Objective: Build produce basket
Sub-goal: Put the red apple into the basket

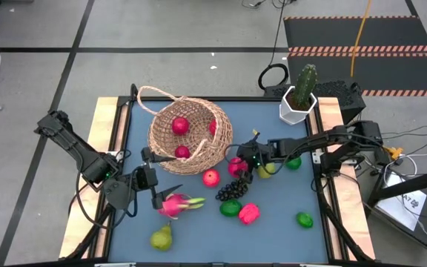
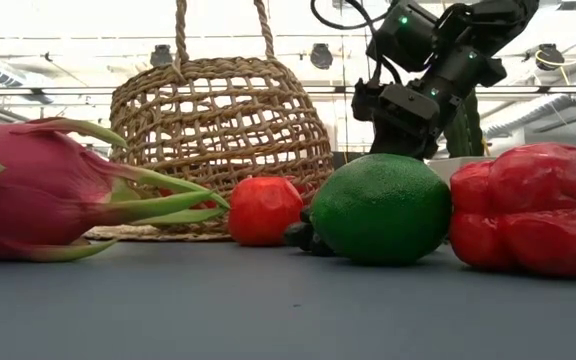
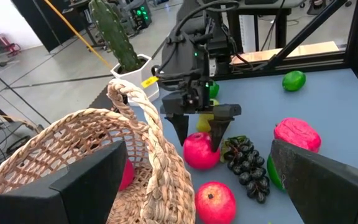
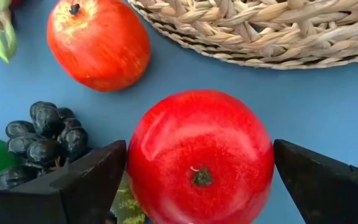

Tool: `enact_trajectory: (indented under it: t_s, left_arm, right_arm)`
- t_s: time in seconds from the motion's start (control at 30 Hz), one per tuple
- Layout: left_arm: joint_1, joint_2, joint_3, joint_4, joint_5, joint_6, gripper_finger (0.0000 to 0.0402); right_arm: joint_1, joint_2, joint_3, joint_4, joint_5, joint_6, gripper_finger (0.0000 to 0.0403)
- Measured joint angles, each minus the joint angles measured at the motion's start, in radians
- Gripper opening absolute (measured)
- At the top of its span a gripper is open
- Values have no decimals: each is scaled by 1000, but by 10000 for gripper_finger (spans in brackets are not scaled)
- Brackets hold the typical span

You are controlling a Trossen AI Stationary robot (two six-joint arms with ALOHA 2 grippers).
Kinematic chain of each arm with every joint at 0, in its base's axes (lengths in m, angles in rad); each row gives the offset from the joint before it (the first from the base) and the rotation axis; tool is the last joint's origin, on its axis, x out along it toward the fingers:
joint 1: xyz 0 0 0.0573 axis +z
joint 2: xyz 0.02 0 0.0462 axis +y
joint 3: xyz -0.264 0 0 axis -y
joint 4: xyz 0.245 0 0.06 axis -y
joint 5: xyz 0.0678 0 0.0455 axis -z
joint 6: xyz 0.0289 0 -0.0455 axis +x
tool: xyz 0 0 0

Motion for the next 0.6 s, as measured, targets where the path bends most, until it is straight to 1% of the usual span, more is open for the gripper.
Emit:
enact_trajectory:
  t_s: [0.4, 0.6]
  left_arm:
    - [0, 0, 0, 0, 0, 1, 397]
    - [0, 0, 0, 0, 0, 1, 397]
  right_arm:
    - [-1, 8, 1, -8, -27, 25, 395]
    - [-2, 8, 1, -11, -73, 34, 394]
